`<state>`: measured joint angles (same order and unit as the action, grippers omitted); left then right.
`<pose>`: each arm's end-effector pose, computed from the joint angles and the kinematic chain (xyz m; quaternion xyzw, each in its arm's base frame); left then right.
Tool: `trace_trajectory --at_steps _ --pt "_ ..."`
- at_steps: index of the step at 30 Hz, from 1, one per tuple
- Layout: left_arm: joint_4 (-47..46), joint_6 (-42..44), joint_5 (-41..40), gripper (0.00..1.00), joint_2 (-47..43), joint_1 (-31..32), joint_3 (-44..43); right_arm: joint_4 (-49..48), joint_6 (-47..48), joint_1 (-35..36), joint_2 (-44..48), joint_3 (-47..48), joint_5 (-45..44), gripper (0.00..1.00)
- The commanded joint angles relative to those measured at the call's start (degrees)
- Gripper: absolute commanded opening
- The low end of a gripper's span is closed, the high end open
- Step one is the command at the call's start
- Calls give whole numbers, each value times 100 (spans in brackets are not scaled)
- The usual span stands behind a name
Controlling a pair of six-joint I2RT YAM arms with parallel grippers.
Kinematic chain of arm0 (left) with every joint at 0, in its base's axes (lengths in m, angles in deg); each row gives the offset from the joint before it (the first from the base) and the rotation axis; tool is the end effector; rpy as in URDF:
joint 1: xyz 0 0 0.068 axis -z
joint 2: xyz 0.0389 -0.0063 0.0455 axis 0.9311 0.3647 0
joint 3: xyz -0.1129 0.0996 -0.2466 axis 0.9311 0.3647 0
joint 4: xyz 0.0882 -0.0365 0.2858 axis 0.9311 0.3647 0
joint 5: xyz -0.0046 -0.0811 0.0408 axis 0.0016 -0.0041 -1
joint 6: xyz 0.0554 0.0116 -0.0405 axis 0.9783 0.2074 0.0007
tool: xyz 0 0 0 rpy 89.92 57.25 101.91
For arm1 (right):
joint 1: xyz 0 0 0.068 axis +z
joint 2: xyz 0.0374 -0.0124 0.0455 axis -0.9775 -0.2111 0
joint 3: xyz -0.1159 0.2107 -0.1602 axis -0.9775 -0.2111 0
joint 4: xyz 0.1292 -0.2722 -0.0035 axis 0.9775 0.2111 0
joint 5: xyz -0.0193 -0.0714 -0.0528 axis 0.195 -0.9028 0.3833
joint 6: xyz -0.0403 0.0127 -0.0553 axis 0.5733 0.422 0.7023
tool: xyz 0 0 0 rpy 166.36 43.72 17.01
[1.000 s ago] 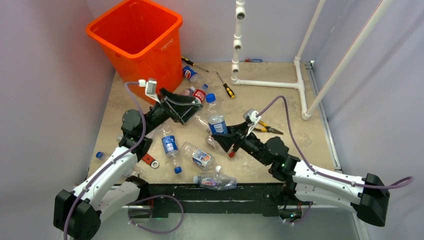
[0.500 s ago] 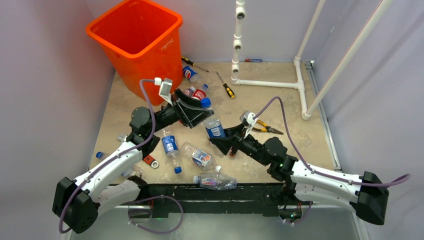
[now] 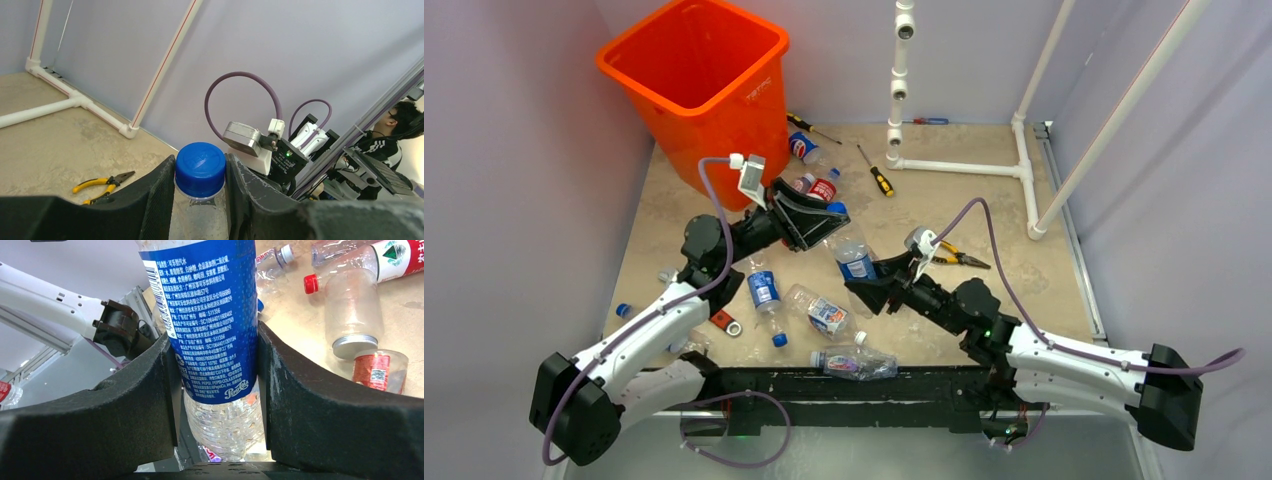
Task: Put the plastic bottles in the bin
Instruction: Place the plastic bottle in the trash bin.
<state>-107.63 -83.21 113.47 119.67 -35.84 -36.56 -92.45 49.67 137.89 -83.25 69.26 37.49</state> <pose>0.2139 -0.1741 0.3714 0.1573 0.5472 -0.6495 0.5041 0.1251 0.2115 0.2740 -0.1904 0.6071 0.4918 0.5945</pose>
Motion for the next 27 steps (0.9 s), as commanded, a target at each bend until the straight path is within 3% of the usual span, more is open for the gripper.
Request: trace_trajectory --at_steps 1,4,5,8,12,19,27 --pt "-544 -220 257 29 67 42 -228 -178 95 4 30 -27 -16 40" --pt "-593 -200 341 0 93 86 -229 -49 95 4 -49 71 16 42" --pt "-572 -181 339 0 83 92 -226 -9 84 4 -81 113 66 46" --pt "-497 -86 310 0 36 97 -214 181 11 4 -170 255 149 73" --pt "223 398 81 0 -179 98 -373 385 -128 4 -17 333 11 97" --pt "1056 1118 -138 0 -417 97 -723 886 -83 4 537 389 -209 99" --pt "2621 2532 -841 0 -617 97 -1623 1236 -94 4 1165 412 -332 99"
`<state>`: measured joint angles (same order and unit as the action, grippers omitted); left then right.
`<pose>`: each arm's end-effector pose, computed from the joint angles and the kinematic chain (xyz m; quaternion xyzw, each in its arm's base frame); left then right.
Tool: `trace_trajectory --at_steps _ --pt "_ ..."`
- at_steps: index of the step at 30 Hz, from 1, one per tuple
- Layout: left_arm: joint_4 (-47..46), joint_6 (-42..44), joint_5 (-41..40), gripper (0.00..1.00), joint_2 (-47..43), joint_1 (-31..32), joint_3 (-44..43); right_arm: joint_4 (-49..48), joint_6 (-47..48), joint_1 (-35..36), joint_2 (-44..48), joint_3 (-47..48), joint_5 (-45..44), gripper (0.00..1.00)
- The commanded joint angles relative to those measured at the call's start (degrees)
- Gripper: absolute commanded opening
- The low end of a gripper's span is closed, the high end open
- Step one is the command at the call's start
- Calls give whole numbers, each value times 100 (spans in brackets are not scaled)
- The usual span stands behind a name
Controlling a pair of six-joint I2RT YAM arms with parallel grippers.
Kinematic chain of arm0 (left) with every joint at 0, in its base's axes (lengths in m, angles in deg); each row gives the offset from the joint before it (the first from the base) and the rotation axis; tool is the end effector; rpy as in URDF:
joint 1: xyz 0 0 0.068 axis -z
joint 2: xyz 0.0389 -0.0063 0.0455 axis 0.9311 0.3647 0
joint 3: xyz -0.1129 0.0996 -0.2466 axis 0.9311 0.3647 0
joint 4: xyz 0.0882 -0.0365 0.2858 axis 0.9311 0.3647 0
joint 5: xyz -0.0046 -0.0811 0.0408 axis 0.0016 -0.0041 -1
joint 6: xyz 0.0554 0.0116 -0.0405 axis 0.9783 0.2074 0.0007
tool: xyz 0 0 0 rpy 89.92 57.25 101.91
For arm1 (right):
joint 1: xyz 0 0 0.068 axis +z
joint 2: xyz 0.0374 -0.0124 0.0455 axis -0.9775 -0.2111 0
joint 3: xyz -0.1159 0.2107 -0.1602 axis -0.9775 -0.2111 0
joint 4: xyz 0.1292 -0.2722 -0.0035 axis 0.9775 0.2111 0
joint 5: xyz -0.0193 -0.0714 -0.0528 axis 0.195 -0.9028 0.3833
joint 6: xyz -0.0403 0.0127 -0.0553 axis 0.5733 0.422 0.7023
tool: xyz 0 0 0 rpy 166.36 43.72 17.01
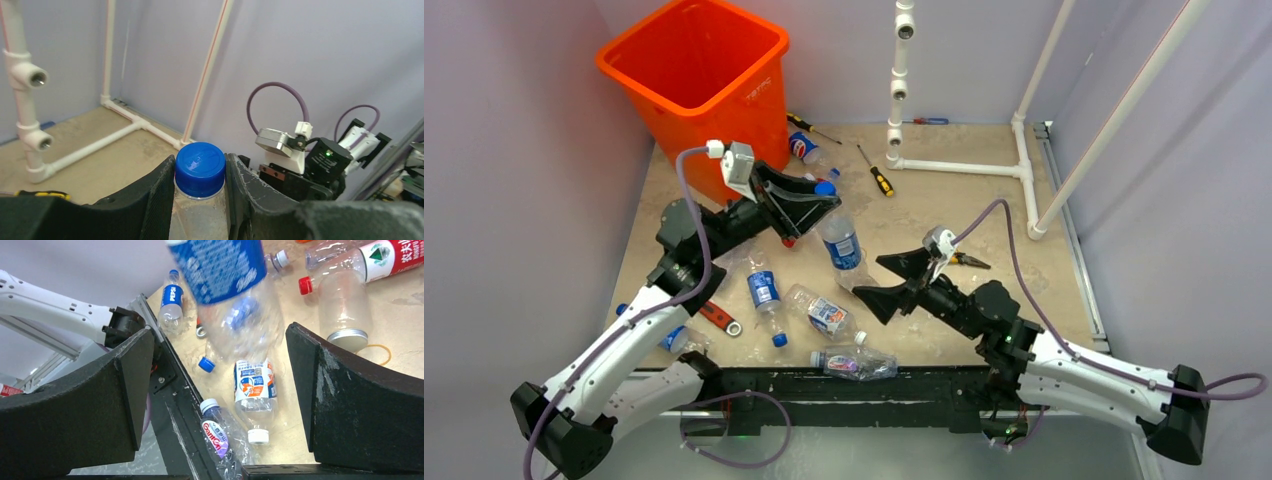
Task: Put the plastic bottles in the bin
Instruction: Place the plastic bottle in the trash bin.
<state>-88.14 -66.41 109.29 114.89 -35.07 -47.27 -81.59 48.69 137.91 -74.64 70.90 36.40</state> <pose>0.1999 -0.1650 0.4302 0.2046 0.5501 -0.5572 0.5874 0.1157 0.1933 0.2941 -0.1797 0.6147 0.4899 0.5915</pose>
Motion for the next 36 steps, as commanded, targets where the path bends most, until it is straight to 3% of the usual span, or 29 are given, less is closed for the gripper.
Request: trace_trajectory --at_steps 1,7,14,20,25,33,36 --pt "761 948 -506 0 -144 21 -628 170 13 2 364 251 -245 99" --pt "1127 1262 -631 0 -58 26 -988 -173 207 2 389 314 -167 99" --pt "1373 1041 302 0 418 27 -1494 -528 1081 2 -570 1264 -155 99" --pt "1833 1093 424 0 546 30 -1887 -391 1225 2 -1159 1696 -127 97" --pt "1617 931 455 0 500 30 -1846 -435 1298 2 -1598 1872 133 93" --pt "1128 508 679 0 538 30 -1692 -454 1261 2 -1771 1953 71 71" --pt "1086 501 639 0 511 30 -1649 -520 1291 2 -1830 1963 68 67"
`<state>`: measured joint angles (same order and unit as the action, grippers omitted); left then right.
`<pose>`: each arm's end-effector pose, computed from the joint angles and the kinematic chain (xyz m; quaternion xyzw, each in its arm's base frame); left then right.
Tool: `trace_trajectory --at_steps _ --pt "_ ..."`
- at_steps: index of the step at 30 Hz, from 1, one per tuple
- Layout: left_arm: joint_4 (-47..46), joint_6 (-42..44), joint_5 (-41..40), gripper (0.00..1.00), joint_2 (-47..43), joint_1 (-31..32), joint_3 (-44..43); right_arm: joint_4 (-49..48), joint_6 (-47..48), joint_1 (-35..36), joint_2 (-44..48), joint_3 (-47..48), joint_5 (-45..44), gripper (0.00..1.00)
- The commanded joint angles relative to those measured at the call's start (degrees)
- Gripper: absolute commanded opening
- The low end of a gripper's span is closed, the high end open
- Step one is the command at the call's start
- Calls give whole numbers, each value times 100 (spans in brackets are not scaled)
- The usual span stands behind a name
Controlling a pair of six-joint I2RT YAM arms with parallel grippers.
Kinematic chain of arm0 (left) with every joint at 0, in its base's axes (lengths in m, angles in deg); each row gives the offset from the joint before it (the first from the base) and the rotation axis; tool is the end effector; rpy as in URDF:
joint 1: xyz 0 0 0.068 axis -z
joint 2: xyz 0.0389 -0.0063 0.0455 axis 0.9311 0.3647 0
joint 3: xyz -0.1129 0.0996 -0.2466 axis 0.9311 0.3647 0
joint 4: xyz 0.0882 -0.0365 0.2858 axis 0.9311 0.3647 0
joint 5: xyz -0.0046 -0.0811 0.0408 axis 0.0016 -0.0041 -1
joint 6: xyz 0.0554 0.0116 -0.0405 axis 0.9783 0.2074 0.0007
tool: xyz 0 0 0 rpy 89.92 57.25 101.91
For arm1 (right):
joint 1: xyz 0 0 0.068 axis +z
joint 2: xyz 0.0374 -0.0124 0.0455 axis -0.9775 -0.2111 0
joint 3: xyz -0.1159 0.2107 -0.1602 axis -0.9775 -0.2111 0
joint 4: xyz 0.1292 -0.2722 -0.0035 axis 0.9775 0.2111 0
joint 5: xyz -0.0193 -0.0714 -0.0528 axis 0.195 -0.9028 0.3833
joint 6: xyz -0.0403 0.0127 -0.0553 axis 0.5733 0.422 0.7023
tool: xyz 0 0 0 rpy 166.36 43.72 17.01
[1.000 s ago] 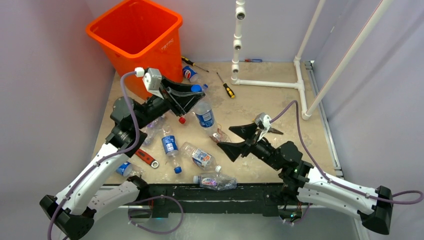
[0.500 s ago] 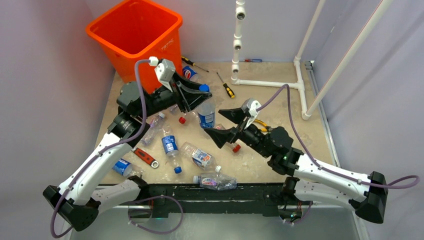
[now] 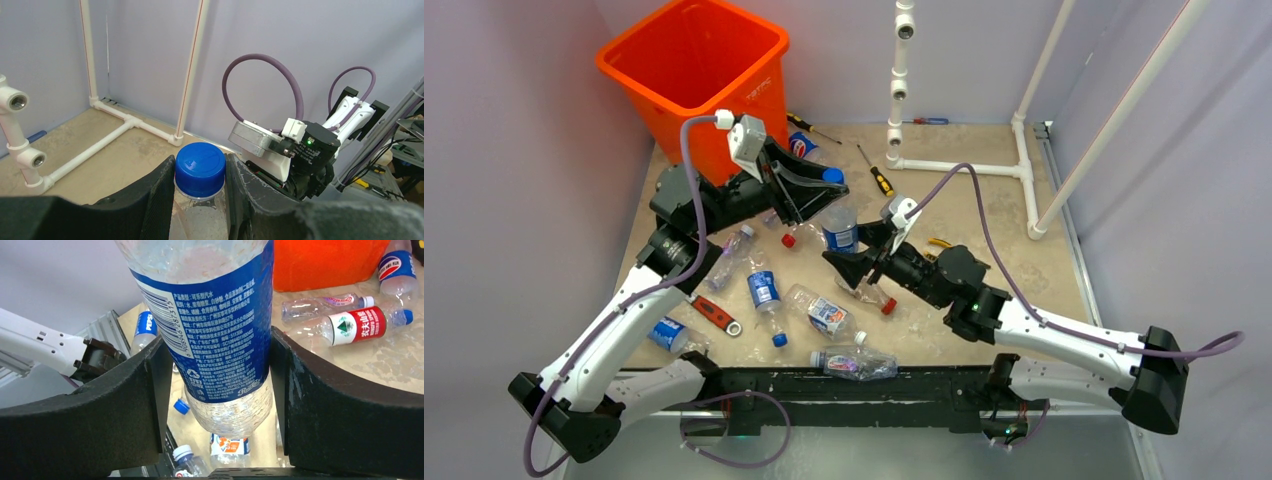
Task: Put the plastic bottles in the bin
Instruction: Place the plastic bottle in the trash bin.
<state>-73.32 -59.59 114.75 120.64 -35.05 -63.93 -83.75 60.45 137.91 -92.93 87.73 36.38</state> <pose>0.2050 -0.1740 0.4910 0.2701 0.5542 -0.5362 0.5766 0.1488 0.2508 0.3468 -0.2395 0.5889 0.4290 0.6417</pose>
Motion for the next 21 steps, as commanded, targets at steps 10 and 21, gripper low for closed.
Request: trace_trajectory --at_steps 10,21 --pt "690 1435 -2760 0 -1 21 -1255 294 -2 2 799 213 -516 99" --pt "-1038 4129 -6417 0 1540 19 -3018 1644 -538 2 2670 -488 -1185 99"
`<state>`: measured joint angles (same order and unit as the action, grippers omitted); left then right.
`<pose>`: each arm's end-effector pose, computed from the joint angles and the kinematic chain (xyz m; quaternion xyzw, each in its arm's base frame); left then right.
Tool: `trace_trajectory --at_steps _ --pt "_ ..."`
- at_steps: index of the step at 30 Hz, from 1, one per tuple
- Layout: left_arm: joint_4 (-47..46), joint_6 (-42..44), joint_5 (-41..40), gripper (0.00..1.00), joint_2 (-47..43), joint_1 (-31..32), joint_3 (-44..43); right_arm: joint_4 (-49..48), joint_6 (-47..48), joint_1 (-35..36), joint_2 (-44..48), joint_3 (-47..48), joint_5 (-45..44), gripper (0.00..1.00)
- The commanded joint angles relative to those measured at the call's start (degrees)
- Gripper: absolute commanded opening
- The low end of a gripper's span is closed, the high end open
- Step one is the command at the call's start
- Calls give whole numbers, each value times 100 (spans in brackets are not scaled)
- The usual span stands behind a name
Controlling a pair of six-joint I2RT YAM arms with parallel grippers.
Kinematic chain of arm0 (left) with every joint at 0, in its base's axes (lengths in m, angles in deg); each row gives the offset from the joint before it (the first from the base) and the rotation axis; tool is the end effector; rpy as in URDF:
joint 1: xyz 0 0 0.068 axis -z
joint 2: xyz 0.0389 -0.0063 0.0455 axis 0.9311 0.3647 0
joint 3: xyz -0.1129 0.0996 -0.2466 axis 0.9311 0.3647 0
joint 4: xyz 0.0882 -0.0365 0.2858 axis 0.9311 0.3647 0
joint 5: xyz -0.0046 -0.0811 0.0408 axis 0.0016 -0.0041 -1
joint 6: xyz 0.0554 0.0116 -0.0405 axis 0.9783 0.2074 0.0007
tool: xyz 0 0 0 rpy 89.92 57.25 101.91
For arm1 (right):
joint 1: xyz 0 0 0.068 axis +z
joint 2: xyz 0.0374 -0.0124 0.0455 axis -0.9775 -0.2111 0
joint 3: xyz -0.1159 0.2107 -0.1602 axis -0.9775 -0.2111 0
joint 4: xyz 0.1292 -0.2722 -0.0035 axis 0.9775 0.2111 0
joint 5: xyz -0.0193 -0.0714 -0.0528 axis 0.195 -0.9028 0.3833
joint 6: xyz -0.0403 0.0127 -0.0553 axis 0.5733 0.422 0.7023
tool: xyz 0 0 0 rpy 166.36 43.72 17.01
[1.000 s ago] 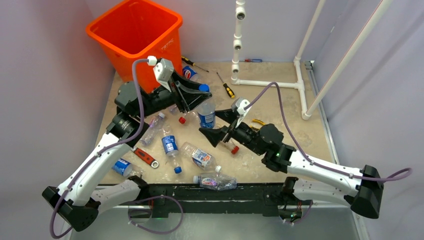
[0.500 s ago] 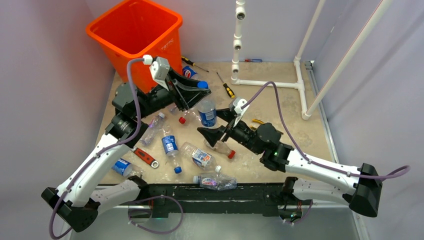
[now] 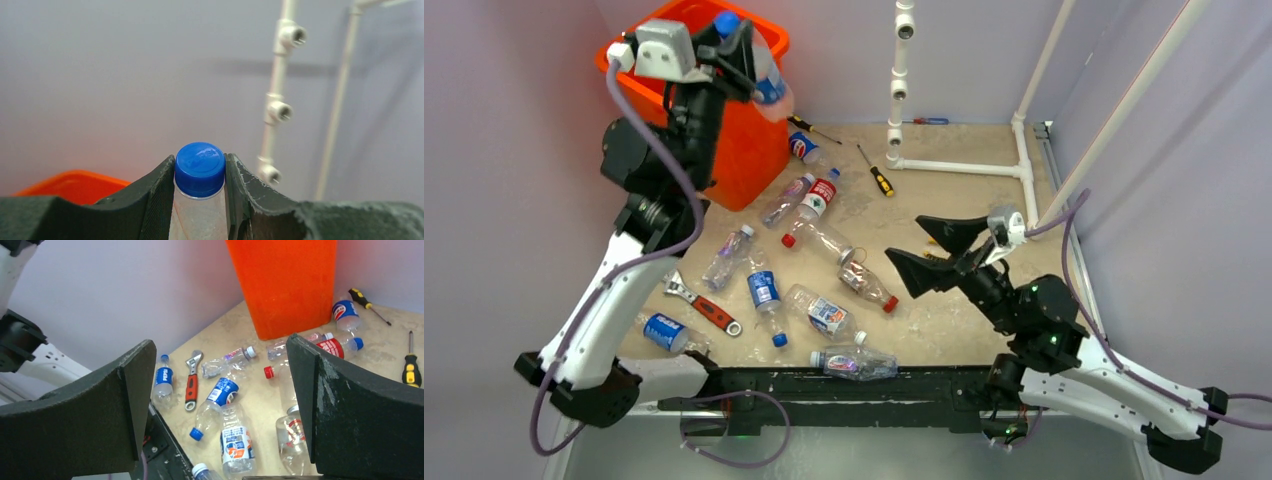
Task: Put the plastic bottles in the bin
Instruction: Place the plastic bottle in the trash bin.
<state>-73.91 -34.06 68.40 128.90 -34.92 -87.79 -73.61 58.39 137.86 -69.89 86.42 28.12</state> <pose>0.2217 -0.1333 0.6149 0.0436 0.4812 -0.2127 0.8493 0.1062 0.1602 0.4047 -0.1382 0.5410 0.4437 0.7010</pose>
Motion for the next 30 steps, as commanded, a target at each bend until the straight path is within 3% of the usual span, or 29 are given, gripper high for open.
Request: trace_trajectory --at_steps 1,4,8,11,19,25,27,30 --pt "-1271 2008 -1872 0 937 5 -787 673 -386 7 499 -432 -403 99" --pt "-2274 2701 -2087 0 1583 -238 -1236 894 -497 7 736 -619 -510 99" --pt "-1697 1877 -2533 0 2685 -1200 -2432 1191 -724 7 687 -843 -766 99" --pt "-1904 1630 -2601 0 2995 -1512 -2445 1375 -842 7 511 -888 -781 99" --pt "-2724 1811 -2331 0 3587 -1628 -2024 1147 -1305 7 476 -1415 -494 98" --pt "-2471 1654 -2336 0 3728 -1656 -1856 1152 -1352 7 536 -1510 -575 98" --pt "-2234 1542 -2187 15 3763 -1658 -1982 1217 -1267 7 458 -1434 -606 98" --pt "-2119 1363 -2075 55 3722 -1656 -2035 1313 -1151 5 318 -1289 -665 98"
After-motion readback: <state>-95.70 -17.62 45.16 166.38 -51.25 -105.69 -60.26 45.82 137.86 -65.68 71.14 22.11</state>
